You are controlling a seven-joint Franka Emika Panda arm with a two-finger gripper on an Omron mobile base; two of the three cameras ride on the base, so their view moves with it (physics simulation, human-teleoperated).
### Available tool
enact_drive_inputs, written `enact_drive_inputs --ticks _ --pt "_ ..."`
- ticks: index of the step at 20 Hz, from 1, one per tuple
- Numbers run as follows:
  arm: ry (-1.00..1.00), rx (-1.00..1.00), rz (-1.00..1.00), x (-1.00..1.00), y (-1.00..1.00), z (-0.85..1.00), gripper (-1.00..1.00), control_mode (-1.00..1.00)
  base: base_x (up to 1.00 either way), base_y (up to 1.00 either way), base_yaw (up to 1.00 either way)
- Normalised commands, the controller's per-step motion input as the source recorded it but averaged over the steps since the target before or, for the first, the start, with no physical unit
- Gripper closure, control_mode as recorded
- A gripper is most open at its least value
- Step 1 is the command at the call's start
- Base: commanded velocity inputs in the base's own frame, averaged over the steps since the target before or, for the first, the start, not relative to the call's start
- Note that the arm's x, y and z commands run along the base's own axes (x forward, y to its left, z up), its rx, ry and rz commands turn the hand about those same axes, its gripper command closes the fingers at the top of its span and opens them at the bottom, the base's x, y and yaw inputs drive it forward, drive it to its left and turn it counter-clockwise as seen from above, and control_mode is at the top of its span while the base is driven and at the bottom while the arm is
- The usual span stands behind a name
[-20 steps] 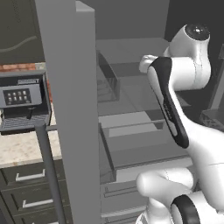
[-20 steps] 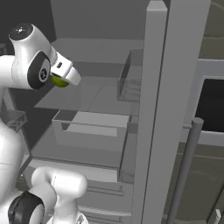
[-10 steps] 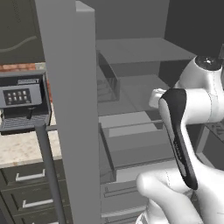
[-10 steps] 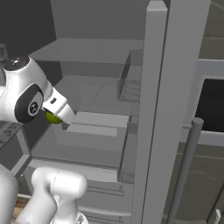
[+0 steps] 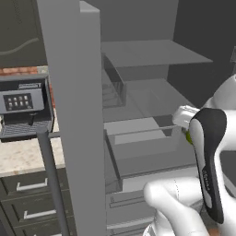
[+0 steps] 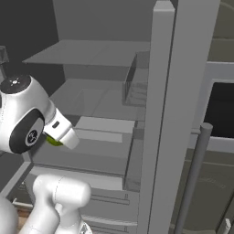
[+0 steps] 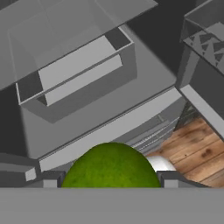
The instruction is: Gather the lime and corn from the fridge and place them on a tray on the dining counter. Then gather the steaks from the fridge and place them on the other tray.
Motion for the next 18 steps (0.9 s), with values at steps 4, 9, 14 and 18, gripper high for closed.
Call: enact_drive_inputs --ticks 4,9,14,18 --pt "-0.07 0.0 0.0 -0.3 0.0 -0.01 1.0 -1.0 0.0 0.0 0.0" --pt "-0.07 0.0 -0.01 -0.31 0.0 -0.03 1.0 1.0 -0.59 0.0 -0.03" --pt "0.0 0.0 0.0 0.0 0.0 0.0 1.0 1.0 -0.93 0.0 -0.11" --pt "0.0 0.0 0.0 0.0 0.0 0.0 1.0 1.0 -0.66 0.0 -0.33"
